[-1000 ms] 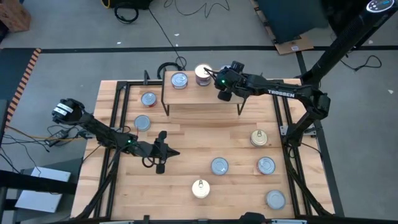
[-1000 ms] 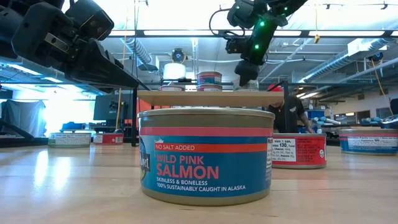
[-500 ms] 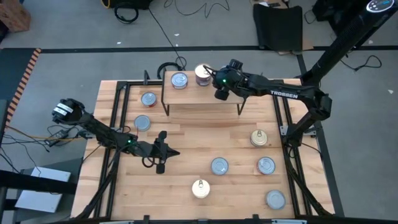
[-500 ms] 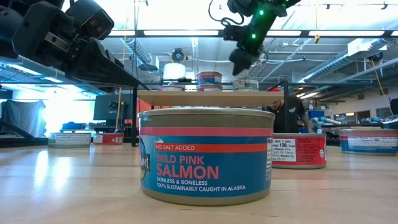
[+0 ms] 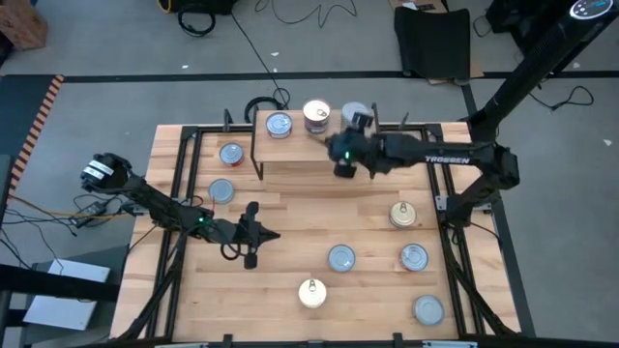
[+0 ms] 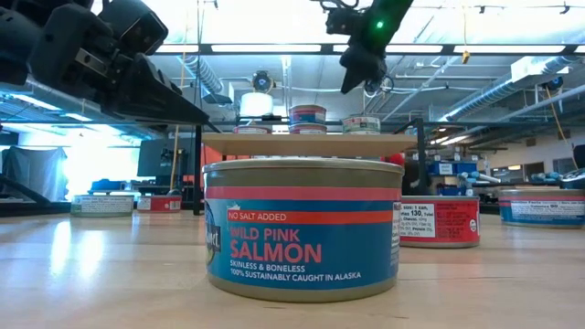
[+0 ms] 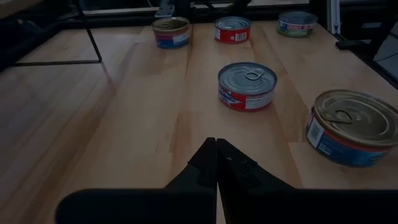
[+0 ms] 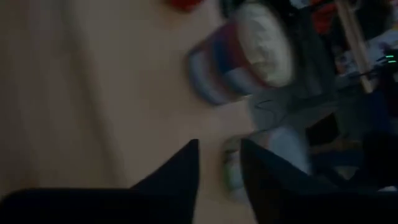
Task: Stack canned seafood by type on shelf
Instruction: Stack the red tuna can on top of the red tuna can on the shelf
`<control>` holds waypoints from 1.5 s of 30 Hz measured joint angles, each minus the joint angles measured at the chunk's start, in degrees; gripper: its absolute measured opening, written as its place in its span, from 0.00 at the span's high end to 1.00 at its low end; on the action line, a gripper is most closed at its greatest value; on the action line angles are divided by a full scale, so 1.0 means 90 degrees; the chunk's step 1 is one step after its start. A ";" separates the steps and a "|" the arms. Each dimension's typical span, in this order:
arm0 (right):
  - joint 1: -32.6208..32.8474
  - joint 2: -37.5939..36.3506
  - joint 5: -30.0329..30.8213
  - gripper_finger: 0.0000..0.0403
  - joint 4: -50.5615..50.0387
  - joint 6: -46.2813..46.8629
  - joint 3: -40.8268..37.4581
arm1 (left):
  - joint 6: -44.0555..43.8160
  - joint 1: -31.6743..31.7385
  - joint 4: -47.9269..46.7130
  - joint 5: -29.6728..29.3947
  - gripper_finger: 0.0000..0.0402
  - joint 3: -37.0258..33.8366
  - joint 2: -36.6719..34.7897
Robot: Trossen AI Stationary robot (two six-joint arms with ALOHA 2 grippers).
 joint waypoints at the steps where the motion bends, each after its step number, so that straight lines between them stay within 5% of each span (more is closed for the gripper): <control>1: 0.0173 0.0000 -0.0009 0.74 -0.0220 0.0232 -0.0020 | 0.0003 0.0000 -0.0007 -0.0005 0.99 0.0000 0.0000; 6: 0.1139 -0.0001 -0.0597 0.97 -0.1270 0.1532 -0.0167 | 0.0011 0.0000 -0.0014 -0.0005 0.99 0.0000 0.0000; 12: 0.2424 -0.0002 -0.1910 0.97 -0.1316 0.3301 -0.0554 | 0.0012 0.0000 -0.0007 -0.0004 0.99 0.0000 0.0000; 23: 0.4175 0.0004 -0.3120 0.99 0.1409 0.4877 -0.2675 | 0.0015 0.0000 0.0076 -0.0007 0.99 0.0000 0.0000; 39: 0.4134 0.0349 -0.3678 0.99 0.2821 0.5034 -0.3874 | 0.0376 0.0148 0.0485 0.0212 0.99 0.0000 0.0093; 45: 0.3908 0.0731 -0.3063 0.99 0.3520 0.4670 -0.3874 | 0.0481 0.0226 0.0948 0.0549 0.99 0.0024 0.0618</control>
